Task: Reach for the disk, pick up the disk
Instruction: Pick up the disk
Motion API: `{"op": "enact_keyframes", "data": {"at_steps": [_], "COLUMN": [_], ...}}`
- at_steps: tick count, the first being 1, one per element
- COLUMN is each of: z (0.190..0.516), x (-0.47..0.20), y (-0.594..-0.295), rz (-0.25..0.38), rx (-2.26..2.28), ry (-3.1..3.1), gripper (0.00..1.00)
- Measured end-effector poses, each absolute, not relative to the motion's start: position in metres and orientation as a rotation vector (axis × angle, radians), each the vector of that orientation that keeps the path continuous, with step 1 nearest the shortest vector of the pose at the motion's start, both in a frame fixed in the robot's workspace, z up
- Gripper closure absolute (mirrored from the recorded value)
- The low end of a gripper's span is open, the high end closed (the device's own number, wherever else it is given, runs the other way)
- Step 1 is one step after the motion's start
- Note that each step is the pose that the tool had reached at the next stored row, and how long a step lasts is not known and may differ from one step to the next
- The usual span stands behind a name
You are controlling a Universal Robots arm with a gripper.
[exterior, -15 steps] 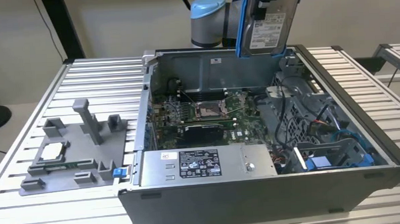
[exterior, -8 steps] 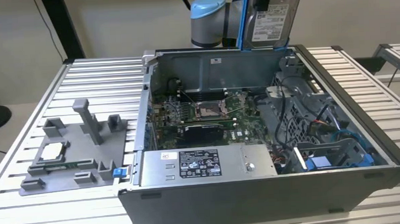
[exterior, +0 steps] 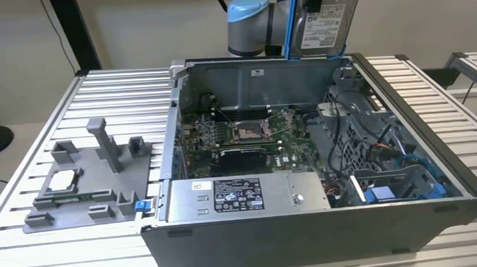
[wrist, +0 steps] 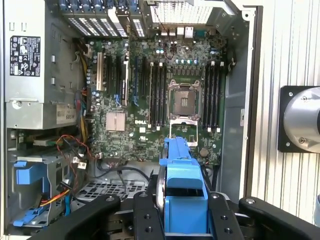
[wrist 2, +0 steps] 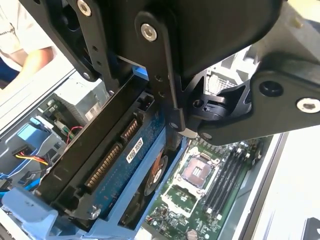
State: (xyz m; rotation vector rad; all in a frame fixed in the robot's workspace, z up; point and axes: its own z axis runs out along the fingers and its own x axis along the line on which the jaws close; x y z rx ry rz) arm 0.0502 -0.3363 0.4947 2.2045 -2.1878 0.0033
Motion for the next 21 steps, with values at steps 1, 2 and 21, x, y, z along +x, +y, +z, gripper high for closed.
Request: {"op": "enact_keyframes", "data": {"at_steps": [1, 2, 21], "z": [0.495, 0.495, 0.495], "x": [0.05, 0.05, 0.062], "y": [-0.336, -0.336, -0.351], "rz": [0.003, 0.003, 0.0], "rx": [2.205, 2.204, 2.19], "ry": [-2.188, -2.188, -2.199], "gripper": [1.0, 1.0, 1.0]}}
